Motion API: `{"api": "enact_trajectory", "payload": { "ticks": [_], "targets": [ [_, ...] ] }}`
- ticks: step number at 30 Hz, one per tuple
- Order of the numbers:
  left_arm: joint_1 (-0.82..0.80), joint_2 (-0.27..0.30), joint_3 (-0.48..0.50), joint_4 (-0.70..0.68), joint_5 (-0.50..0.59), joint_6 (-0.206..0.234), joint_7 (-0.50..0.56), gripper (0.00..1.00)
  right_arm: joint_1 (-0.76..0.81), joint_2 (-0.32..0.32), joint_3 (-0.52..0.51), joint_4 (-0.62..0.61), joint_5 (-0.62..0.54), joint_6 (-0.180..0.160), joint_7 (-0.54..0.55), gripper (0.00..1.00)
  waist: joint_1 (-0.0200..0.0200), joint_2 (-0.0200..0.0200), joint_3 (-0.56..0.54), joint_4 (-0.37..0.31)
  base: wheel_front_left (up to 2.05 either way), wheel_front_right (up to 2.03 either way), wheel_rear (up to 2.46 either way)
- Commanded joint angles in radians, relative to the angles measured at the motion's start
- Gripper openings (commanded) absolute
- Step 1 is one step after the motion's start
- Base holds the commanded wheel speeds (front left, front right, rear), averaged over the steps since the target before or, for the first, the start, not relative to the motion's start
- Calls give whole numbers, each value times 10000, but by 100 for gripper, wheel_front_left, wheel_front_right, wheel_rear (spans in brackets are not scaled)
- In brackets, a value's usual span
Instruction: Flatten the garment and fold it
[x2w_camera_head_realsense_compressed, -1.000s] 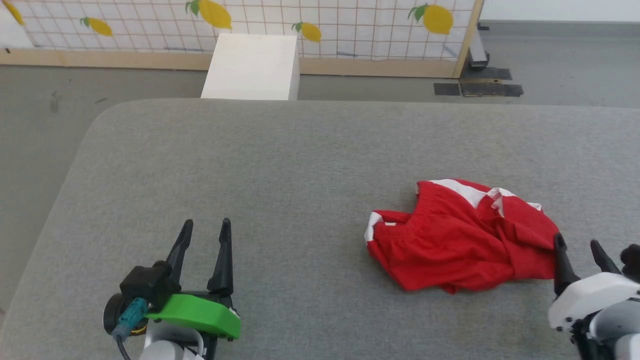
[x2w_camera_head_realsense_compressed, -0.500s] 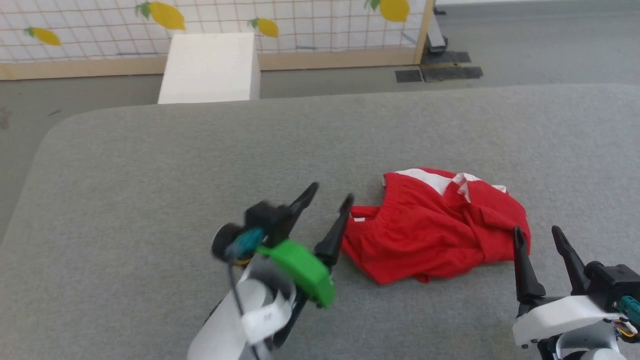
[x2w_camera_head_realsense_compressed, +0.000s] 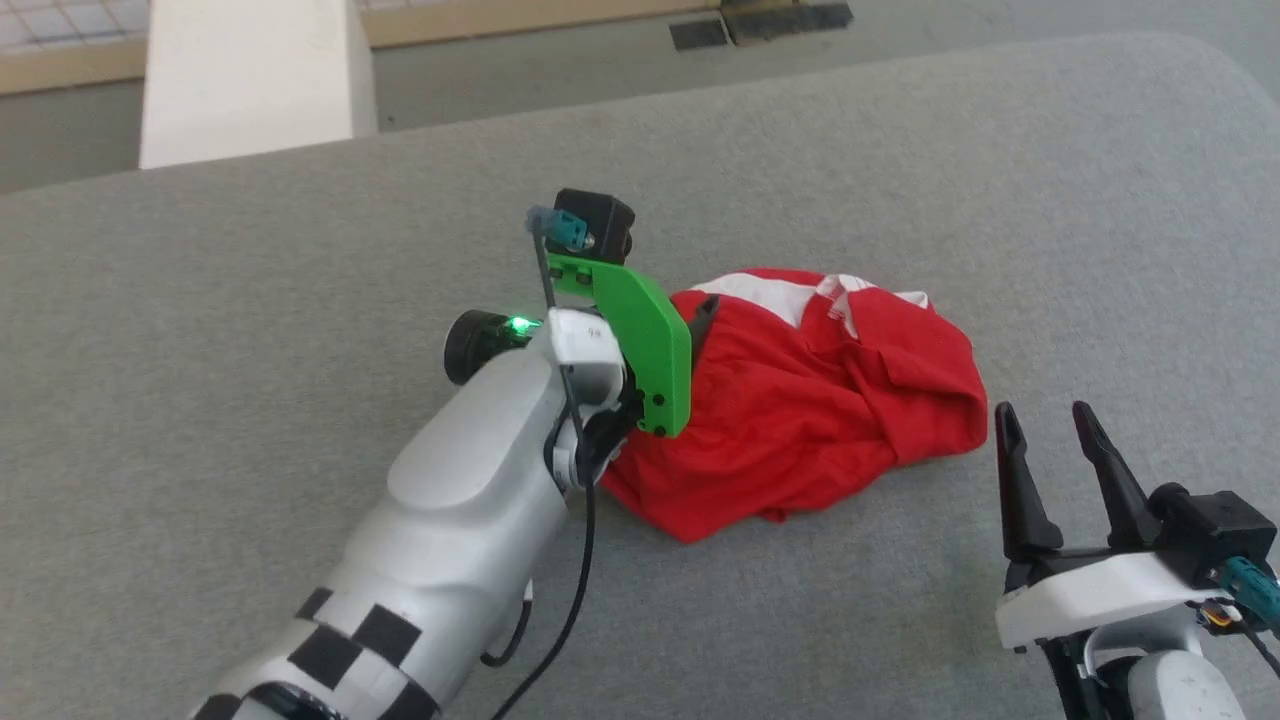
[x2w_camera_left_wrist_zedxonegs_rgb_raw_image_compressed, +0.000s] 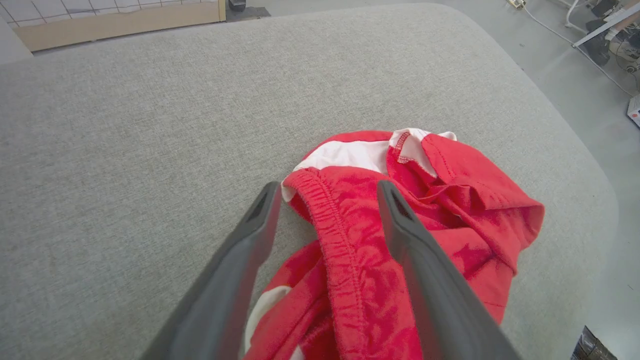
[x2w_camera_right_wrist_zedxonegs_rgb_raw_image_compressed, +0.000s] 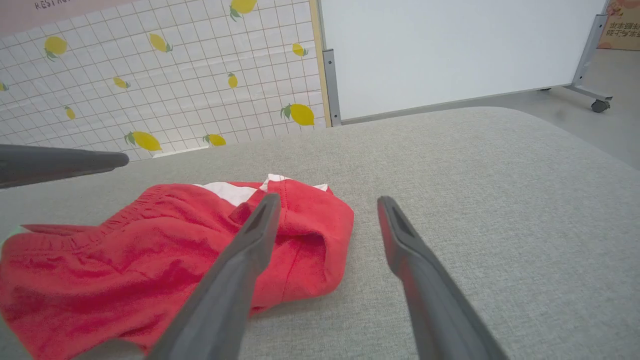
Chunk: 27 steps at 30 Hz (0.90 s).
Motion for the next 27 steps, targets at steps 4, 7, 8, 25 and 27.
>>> {"api": "enact_trajectory", "payload": {
  "ticks": [4, 7, 8, 25, 27],
  "targets": [
    [-649, 26, -342, 625, -664, 322, 905, 100, -383, 3, 175, 224, 171, -13, -257, 100, 0, -1, 749, -687, 0, 0, 0],
    [-891, 26, -505, 970, -877, 505, 1293, 100, -501, 3, 248, 349, 229, -13, -352, 100, 0, -1, 844, -778, 0, 0, 0],
    [-979, 26, -612, 1106, -963, 502, 1476, 100, -541, 3, 270, 402, 253, -13, -391, 100, 0, -1, 866, -805, 0, 0, 0],
    [-2766, 26, -1731, -781, -748, -1045, -4918, 0, -558, 3, 92, 668, 44, -13, -435, 100, 0, -1, 29, -271, 0, 0, 0],
    [-2908, 26, -2020, -1194, -758, -1045, -5227, 0, -479, 3, 61, 610, -9, -13, -369, 100, 0, -1, -187, -101, 0, 0, 0]
  ]
}}
